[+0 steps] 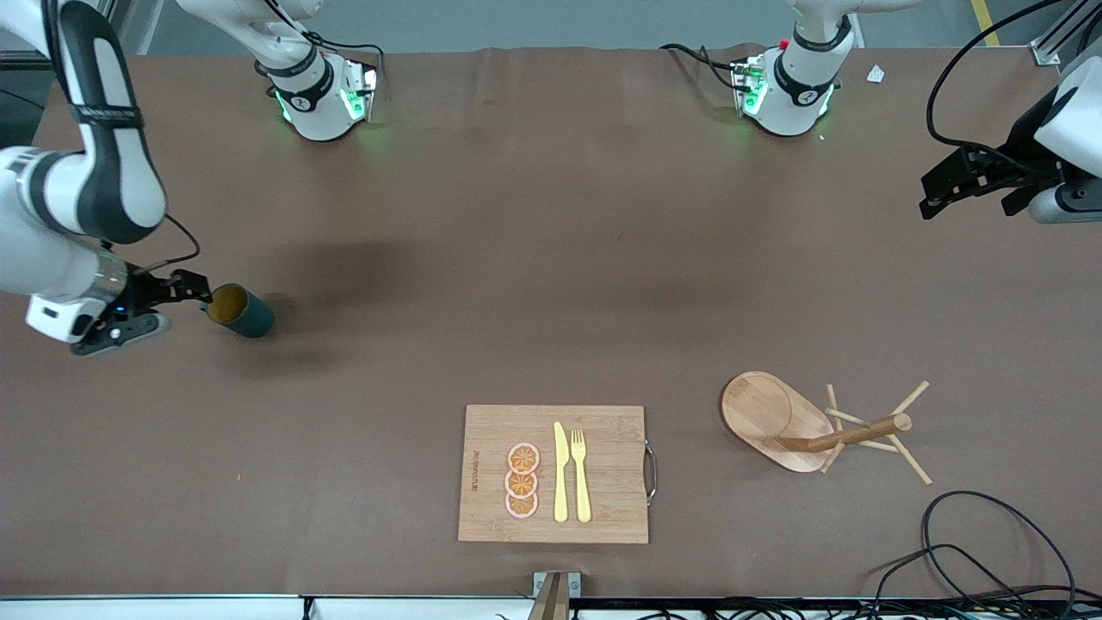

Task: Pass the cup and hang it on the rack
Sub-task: 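Reach the right gripper to the teal mug and grasp its rim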

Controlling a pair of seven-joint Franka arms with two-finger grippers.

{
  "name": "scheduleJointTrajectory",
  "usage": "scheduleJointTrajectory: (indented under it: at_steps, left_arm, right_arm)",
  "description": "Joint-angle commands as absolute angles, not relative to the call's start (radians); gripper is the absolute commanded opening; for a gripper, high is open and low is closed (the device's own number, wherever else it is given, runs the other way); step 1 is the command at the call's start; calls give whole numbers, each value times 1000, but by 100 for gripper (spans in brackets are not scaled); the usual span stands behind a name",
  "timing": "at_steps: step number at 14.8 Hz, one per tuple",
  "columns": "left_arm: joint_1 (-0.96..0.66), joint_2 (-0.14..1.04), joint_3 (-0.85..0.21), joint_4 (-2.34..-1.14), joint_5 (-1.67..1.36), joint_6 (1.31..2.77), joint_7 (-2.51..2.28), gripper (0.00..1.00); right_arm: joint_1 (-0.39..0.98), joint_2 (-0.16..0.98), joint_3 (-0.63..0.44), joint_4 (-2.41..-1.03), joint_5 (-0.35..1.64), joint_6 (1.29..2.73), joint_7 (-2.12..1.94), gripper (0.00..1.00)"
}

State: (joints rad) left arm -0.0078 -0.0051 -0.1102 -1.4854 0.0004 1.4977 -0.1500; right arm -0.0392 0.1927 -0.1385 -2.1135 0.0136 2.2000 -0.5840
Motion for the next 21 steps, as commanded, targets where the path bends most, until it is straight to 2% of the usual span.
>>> scheduleJointTrajectory:
  at_steps: [1, 3, 4, 5, 7, 8, 9, 13, 17, 21]
  left_arm:
    - [-2, 2, -109, -1470, -23, 1499, -132, 100]
    - [3, 2, -109, -1470, -23, 1499, -130, 100]
    - [5, 2, -109, -1470, -23, 1499, -130, 100]
    - [5, 2, -109, -1470, -23, 1499, -129, 100]
    - [5, 2, -109, -1470, -23, 1499, -129, 100]
    - [5, 2, -109, -1470, -23, 1499, -129, 100]
    - [5, 2, -109, -1470, -23, 1499, -129, 100]
    - [5, 2, -109, -1470, -23, 1499, -129, 100]
    - [5, 2, -109, -1470, -25, 1499, -129, 100]
    - [5, 2, -109, -1470, -25, 1499, -129, 100]
  right_arm:
    - [-64, 230, -130, -2215, 14, 2359, -664, 100]
    - [-93, 280, -129, -2230, 14, 2436, -739, 100]
    - [-104, 300, -127, -2230, 14, 2447, -756, 96]
    - [-109, 311, -127, -2230, 15, 2453, -756, 78]
    - [-106, 314, -127, -2230, 18, 2450, -758, 29]
    - [-104, 316, -129, -2230, 18, 2447, -758, 13]
    - [-101, 316, -127, -2229, 18, 2444, -756, 2]
    - [-92, 305, -121, -2195, 21, 2392, -744, 0]
    - [-29, 284, -120, -2080, 139, 2191, -715, 0]
    - [136, 203, -118, -2075, 140, 2106, -401, 0]
